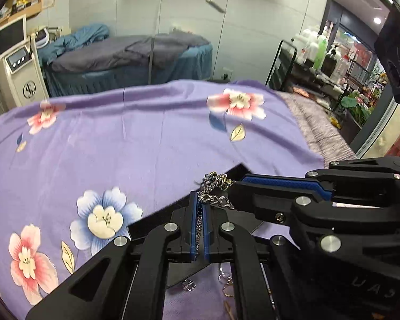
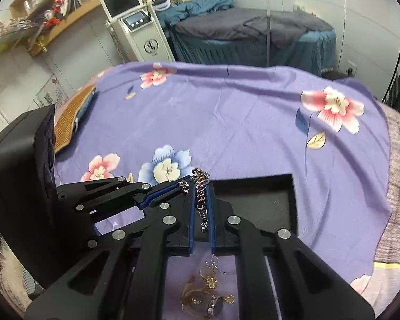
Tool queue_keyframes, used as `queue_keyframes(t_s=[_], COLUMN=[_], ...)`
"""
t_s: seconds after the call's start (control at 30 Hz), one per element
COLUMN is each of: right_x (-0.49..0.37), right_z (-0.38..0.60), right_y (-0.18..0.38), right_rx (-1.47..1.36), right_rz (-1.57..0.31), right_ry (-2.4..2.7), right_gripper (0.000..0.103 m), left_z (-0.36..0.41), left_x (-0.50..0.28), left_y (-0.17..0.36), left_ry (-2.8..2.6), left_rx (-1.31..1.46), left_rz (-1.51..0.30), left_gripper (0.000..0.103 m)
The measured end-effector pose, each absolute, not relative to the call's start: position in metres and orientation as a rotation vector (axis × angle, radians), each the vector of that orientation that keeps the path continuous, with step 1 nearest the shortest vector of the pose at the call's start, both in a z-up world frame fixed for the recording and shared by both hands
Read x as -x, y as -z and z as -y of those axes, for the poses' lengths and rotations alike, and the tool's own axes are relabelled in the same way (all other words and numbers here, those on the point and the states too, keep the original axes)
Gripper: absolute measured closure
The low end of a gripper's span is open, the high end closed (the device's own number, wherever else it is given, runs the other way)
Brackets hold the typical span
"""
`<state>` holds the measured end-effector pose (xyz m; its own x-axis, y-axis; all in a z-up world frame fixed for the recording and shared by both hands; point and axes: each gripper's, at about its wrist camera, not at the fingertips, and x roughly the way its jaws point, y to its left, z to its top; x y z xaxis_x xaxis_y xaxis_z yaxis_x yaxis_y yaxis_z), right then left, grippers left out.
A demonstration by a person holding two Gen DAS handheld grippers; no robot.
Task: Organize jewelry
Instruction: 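Carry the chains into the black box and open the right gripper, then move the left gripper to the small silver ring beside the box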
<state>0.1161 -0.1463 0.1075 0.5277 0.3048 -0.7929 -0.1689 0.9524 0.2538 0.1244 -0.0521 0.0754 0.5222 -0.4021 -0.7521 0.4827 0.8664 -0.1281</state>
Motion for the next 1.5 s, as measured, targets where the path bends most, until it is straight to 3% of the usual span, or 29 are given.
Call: queue_keyframes(t_s=[0.37,0.43,0.5,0.53,0.57,0.63,0.83,0.97,1.17,1.5], right_x=[-0.123,-0.12,-0.115,-0.111,-0.106,-0.095,-0.072,-0.052,-0.016,0.019], right_z=[0.157,0.162,0.168,0.171,0.172,0.175,0.189,0.201,0.189,0.165], right_y=[-0.065,-0.059,-0.054,-0.053,-0.053,-0.052,-0.045,-0.037,-0.027,-0.007], right_rx=[-0.203,-0.215,-0.223,-0.225,-0.219,-0.185,-0.156,-0.182,-0.154,-0.119], right_rz=[-1.032,-1.046,-1.05,-1.042,-1.033,-1.016,-1.011,-1.024,-1.048,-1.123], right_ry=[-0.235,-0.219,-0.19,-0.175,-0.161,-0.132,-0.091,-0.081,-0.104,-0.177], right_gripper=[0.093,0.082,0.04,0.037,0.037,0.037,0.037,0.037,0.037,0.038], left_z=[0.041,0.035,0.027,0.023,0.02,0.013,0.005,0.002,0.0,-0.003], left_x=[-0.129,-0.124,-0.118,-0.115,-0.111,-0.102,-0.075,-0.058,-0.038,-0.025], left_y=[-0.029,-0.024,-0.021,-0.021,-0.021,-0.021,-0.018,-0.009,0.009,0.023], left_ry=[0.466,0.463,0.457,0.452,0.443,0.417,0.36,0.348,0.363,0.337], left_rx=[-0.13,-0.117,-0.089,-0.08,-0.077,-0.071,-0.104,-0.118,-0.103,-0.036], left_rz=[-0.981,-0.986,-0.992,-0.989,-0.984,-0.964,-0.936,-0.948,-0.998,-1.043], left_gripper=[0.099,0.098,0.091,0.077,0.062,0.051,0.03,0.022,0.019,0.021])
